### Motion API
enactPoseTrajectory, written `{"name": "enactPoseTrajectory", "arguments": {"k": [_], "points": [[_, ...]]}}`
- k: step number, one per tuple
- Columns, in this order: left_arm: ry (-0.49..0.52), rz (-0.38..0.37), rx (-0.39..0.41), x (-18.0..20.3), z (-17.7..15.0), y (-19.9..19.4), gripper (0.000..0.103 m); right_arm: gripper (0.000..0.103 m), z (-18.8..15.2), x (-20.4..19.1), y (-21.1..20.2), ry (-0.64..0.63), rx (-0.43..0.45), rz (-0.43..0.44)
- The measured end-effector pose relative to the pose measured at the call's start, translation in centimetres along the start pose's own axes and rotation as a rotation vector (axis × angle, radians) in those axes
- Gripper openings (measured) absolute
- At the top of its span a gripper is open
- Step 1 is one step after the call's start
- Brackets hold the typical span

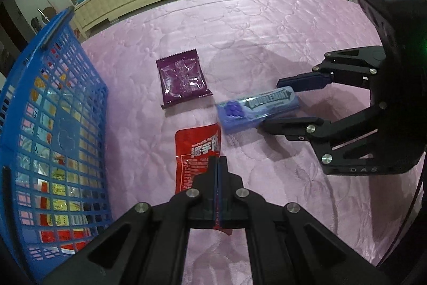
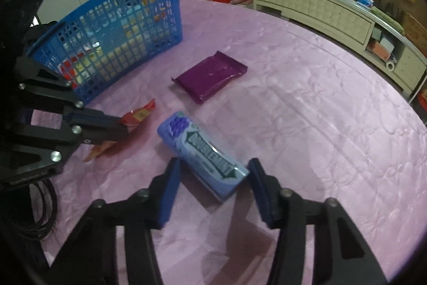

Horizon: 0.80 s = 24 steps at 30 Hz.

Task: Organize snacks
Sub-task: 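Lift the red packet and Doublemint box toward the basket with both grippers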

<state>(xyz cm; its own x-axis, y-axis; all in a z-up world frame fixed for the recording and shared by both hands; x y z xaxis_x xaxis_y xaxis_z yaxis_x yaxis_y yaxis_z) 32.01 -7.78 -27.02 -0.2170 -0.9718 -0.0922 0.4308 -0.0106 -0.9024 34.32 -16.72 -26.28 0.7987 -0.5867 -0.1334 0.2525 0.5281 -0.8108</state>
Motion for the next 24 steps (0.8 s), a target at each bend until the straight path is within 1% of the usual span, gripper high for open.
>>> {"name": "enactPoseTrajectory", "arguments": {"k": [2, 5, 8, 10, 15, 18, 21, 24], "points": [[-0.001, -0.001, 0.004, 0.1, -0.1, 0.0, 0.0, 0.044, 0.0, -0.3, 0.1, -0.001, 0.007, 0.008], [-0.006, 0.004, 0.015, 0.1, -0.5, -0.4, 0.0, 0.04, -0.1, -0.9, 0.2, 0.009, 0.032, 0.017], [-0.029, -0.008, 0.03, -0.6, -0.8, -1.2, 0.0, 0.038, -0.1, -1.6, 0.3, 0.022, 0.051, 0.005], [-0.036, -0.015, 0.048, -0.9, -1.0, -1.9, 0.0, 0.037, -0.2, -2.1, -0.1, 0.047, 0.065, 0.001], [-0.054, -0.032, 0.089, -1.9, -1.6, -3.9, 0.0, 0.037, -0.5, -2.5, -1.9, 0.085, 0.075, -0.049], [-0.059, -0.041, 0.113, -2.2, -1.8, -4.9, 0.0, 0.037, -0.9, -2.8, -3.5, 0.107, 0.085, -0.067], [-0.065, -0.058, 0.144, -2.3, -1.9, -6.2, 0.0, 0.037, -0.8, -3.1, -5.7, 0.132, 0.114, -0.091], [-0.063, -0.074, 0.179, -2.1, -1.9, -7.7, 0.0, 0.037, -0.1, -3.7, -7.7, 0.132, 0.134, -0.129]]}}
Point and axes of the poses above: each gripper's, at about its wrist camera, not at the fingertips, and y roughly the way its jaws point, x to its right, z to its top, the point moved 5 cm from there along y, roughly the way its jaws point, and after that the axes turned 5 degrees about y, right-handed, at the moved point
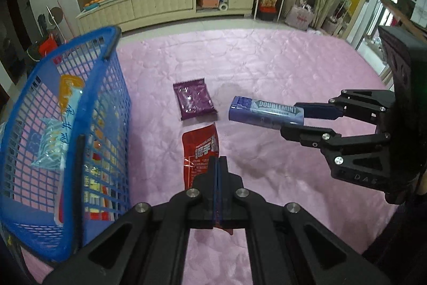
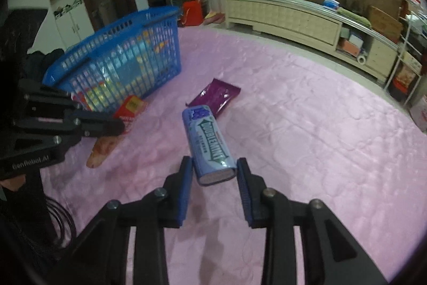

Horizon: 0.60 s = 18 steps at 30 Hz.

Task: Organize snacks
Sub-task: 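Lift the red packet and Doublemint box toward the basket with both grippers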

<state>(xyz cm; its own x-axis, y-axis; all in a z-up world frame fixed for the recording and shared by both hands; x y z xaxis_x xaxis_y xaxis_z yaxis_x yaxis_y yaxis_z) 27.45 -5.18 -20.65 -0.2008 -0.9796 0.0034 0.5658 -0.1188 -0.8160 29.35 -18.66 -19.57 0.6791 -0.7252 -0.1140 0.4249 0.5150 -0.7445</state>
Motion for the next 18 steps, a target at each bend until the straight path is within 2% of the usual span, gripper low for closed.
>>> {"name": "enactPoseTrajectory", "arguments": {"k": [10, 18], "points": [[0.02, -0.049, 0.155, -0.4, 2.3, -7.1, 0.0, 0.035, 4.2, -3.6, -6.5, -0.038, 0.08, -0.092], [0.022, -0.022, 0.262, -3.6, 4.1, -12.7, 0.0, 0.035, 7.9, -7.3, -9.3, -0.048, 0.164, -0.081]]}}
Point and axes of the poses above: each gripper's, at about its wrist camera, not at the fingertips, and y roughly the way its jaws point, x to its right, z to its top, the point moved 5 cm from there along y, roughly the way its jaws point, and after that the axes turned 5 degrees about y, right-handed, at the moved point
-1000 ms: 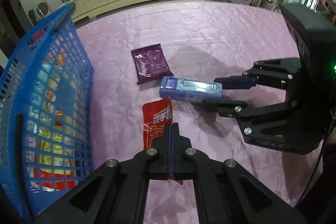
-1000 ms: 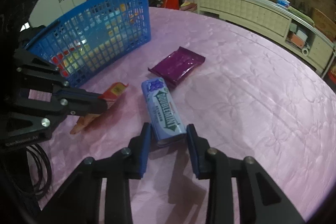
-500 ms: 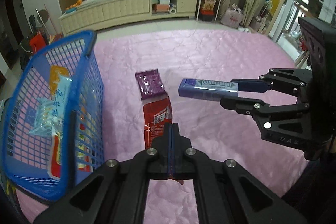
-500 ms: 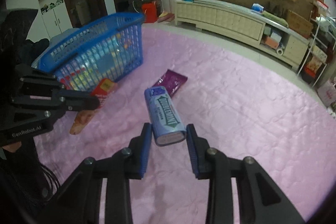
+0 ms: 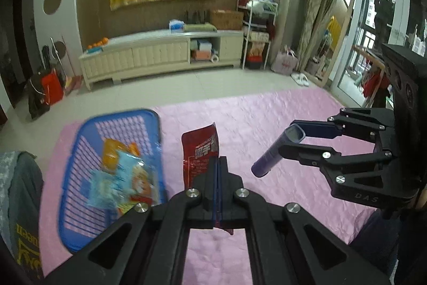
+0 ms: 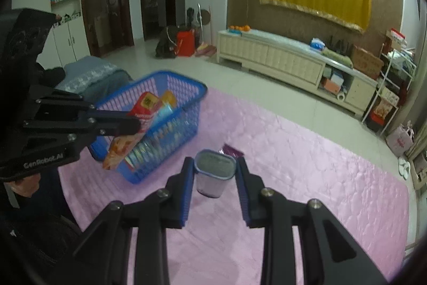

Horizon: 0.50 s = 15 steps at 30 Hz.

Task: Organize snacks
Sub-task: 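Lower both packets into the blue basket and open both grippers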

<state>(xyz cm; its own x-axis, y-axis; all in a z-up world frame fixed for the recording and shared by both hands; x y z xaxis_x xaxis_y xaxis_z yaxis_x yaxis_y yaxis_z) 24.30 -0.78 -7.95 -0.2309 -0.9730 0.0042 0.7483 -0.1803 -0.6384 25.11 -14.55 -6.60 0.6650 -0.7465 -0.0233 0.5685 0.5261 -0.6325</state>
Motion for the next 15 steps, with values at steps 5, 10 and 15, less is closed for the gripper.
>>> {"name": "enactPoseTrajectory", "arguments": {"k": [5, 10, 15], "points": [[-0.012, 0.011, 0.034, -2.8, 0.4, -2.6, 0.0, 0.035, 2.6, -2.8, 0.0, -0.032, 0.032, 0.017], [-0.019, 0.038, 0.048, -6.0, 0.3, -4.0, 0.0, 0.035, 4.5, -5.5, 1.1, -0.029, 0.052, 0.068], [-0.035, 0.068, 0.039, -8.4, -0.5, -4.7, 0.0, 0.035, 5.4, -8.0, 3.1, -0.034, 0.036, 0.113]]}}
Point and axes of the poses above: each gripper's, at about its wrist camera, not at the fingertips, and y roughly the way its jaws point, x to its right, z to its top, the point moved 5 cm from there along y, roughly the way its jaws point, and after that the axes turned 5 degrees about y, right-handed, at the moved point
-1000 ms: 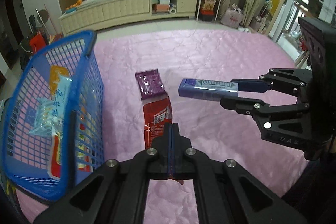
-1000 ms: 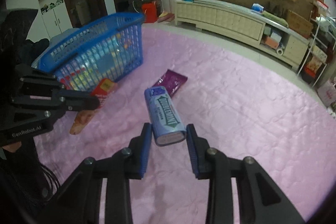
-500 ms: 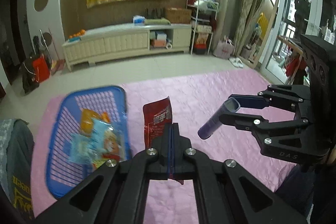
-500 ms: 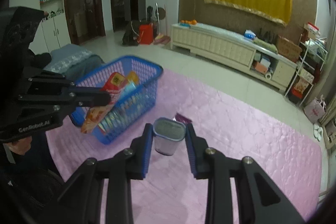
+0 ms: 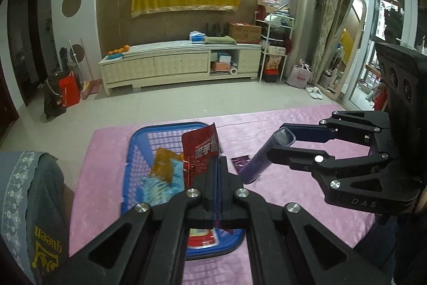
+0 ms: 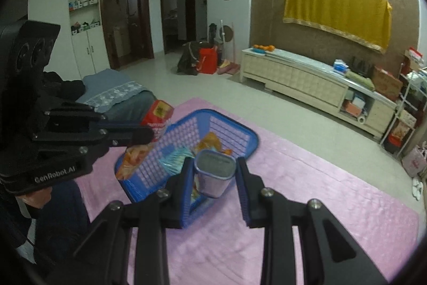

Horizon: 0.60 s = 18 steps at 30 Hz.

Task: Organize snacks
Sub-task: 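Lower both packets into the blue basket and open both grippers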

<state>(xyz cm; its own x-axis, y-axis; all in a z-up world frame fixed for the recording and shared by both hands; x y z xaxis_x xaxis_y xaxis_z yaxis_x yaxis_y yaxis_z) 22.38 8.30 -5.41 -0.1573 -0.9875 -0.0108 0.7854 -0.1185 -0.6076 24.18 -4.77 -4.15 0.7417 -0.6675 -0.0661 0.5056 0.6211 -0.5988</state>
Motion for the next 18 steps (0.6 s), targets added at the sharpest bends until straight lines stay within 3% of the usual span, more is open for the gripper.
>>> {"name": "enactPoseTrajectory", "arguments": {"k": [12, 18], "points": [[-0.055, 0.022, -0.087, -4.6, -2.5, 3.4, 0.0, 0.035, -0.1, -2.1, 7.7, 0.004, -0.156, -0.001], [-0.051, 0.031, -0.137, -5.8, -2.8, 6.5, 0.0, 0.035, -0.8, -1.0, 11.0, 0.036, -0.254, -0.058]]}}
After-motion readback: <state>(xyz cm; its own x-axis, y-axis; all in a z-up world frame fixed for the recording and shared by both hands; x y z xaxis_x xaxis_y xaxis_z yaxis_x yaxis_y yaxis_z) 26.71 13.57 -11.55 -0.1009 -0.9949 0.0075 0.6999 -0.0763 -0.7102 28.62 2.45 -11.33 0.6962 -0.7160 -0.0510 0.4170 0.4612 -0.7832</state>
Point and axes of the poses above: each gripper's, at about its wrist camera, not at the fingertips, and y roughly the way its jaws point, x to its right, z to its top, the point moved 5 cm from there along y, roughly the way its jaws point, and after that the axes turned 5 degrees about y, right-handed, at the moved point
